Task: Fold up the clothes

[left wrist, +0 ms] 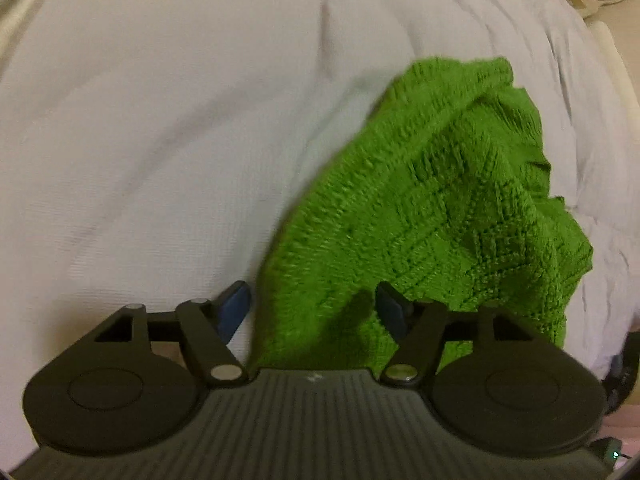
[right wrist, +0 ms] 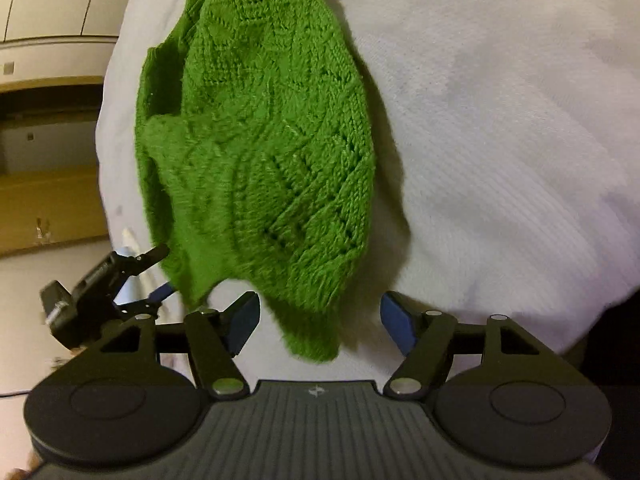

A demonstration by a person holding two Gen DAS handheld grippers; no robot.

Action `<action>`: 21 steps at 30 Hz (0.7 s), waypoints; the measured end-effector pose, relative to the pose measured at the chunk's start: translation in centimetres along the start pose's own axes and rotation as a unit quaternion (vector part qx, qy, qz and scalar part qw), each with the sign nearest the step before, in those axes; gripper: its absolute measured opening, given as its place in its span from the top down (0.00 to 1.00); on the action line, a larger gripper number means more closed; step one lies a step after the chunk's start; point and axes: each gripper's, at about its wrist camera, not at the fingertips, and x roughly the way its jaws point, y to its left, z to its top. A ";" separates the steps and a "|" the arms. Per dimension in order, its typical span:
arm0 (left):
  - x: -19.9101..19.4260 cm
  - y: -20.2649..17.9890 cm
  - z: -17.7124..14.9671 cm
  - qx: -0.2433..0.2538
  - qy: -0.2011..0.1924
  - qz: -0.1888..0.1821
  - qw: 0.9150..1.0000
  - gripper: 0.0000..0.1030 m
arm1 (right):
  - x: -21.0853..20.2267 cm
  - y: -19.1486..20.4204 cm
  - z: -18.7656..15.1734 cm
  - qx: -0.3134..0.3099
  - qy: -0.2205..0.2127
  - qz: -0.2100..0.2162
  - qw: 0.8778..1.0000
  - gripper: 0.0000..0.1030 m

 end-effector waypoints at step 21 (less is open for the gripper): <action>-34.9 -17.6 -4.5 0.075 -0.352 -0.184 0.915 0.95 | -30.4 19.6 7.1 -0.247 -0.183 0.262 0.915 0.92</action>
